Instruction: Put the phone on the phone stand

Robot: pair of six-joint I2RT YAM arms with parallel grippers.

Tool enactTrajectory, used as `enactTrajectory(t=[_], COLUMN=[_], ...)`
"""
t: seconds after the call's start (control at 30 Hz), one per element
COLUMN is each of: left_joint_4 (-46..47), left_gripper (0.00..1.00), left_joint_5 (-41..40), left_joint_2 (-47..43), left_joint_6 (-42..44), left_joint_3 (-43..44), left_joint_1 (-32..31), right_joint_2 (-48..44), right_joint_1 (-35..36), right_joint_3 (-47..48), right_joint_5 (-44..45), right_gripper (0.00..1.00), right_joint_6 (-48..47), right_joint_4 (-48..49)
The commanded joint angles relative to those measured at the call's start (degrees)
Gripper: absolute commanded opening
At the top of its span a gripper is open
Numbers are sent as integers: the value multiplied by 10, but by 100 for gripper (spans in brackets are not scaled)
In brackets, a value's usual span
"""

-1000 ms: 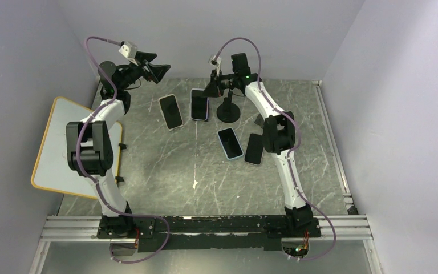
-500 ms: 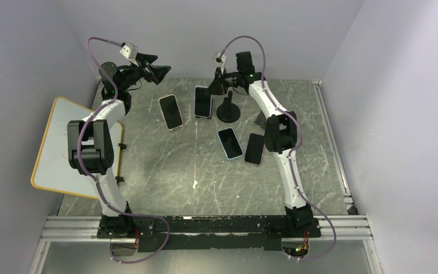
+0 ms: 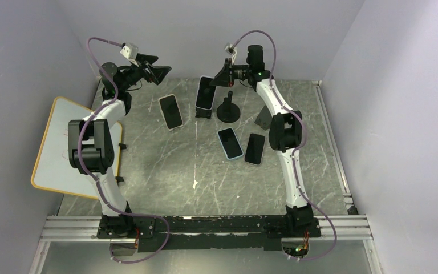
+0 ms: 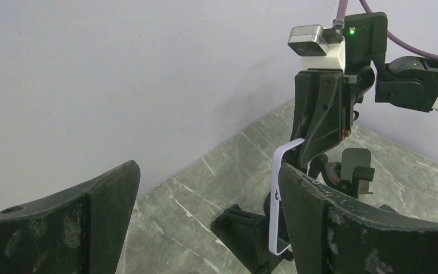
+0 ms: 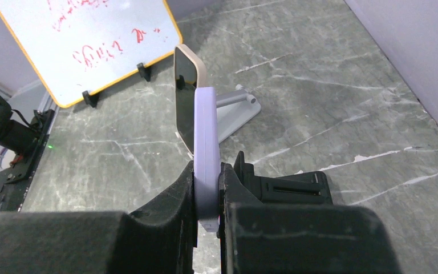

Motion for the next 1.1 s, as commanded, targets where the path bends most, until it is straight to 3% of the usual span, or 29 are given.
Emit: enactTrajectory(t=[0.0,0.27,1.07], left_joint_4=[16,22,10], left_gripper=[94,94,93], left_joint_5=[15,15,30], left_joint_2=[-1,7,27], left_joint_6=[3,-2,9], left_joint_3=[-7,-8,-3], left_joint_1=[-2,-2,-2], right_joint_2=[16,21,58], right_joint_1=[-3,-1,12], right_joint_3=[24,39,48], right_joint_5=[-43,11,63], right_gripper=[0,0,0], right_joint_6=[59,-34,-89], right_joint_4=[59,-33,-74])
